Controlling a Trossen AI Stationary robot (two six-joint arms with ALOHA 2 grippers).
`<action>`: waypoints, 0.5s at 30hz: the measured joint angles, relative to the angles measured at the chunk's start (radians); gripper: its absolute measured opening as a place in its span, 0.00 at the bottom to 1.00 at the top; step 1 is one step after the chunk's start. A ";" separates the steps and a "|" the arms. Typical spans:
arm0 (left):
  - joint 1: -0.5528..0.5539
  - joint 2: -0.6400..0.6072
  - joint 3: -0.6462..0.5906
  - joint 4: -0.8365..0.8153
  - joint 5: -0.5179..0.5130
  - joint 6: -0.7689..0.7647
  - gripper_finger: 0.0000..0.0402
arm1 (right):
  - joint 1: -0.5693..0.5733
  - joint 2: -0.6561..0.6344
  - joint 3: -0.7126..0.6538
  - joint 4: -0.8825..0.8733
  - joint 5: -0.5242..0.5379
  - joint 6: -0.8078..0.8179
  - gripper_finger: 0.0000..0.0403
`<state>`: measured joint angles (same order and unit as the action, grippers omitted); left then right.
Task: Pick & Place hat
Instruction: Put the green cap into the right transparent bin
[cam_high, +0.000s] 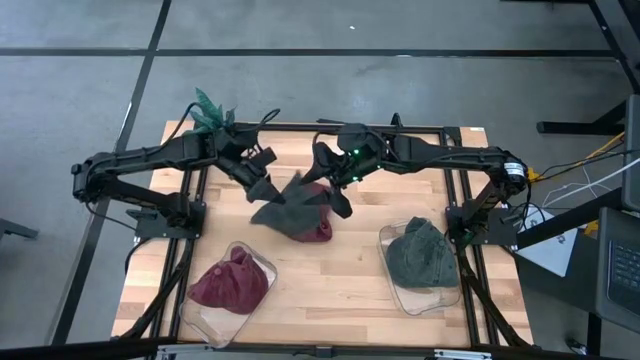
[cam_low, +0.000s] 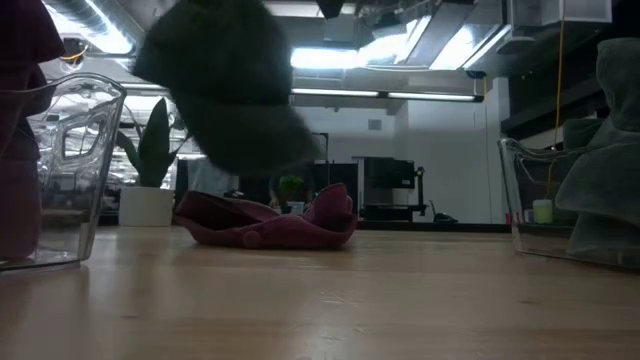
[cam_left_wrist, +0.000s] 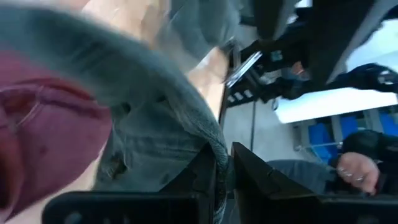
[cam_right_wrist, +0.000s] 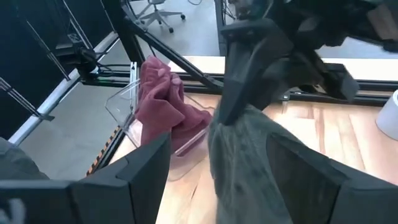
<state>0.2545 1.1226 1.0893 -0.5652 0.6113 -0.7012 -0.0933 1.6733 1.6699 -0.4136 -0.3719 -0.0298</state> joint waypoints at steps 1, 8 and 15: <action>-0.005 0.004 0.000 0.022 0.000 -0.009 0.07 | 0.000 0.000 0.000 -0.001 -0.001 -0.004 0.65; -0.069 0.049 0.000 0.051 -0.011 -0.048 0.07 | 0.000 0.001 0.001 0.019 -0.013 -0.007 0.65; -0.123 0.114 0.000 0.139 -0.009 -0.071 0.07 | 0.001 0.059 0.002 0.023 -0.130 0.047 0.65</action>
<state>0.1316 1.2369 1.0893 -0.4258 0.6022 -0.7724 -0.0918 1.7325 1.6722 -0.3909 -0.5018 0.0169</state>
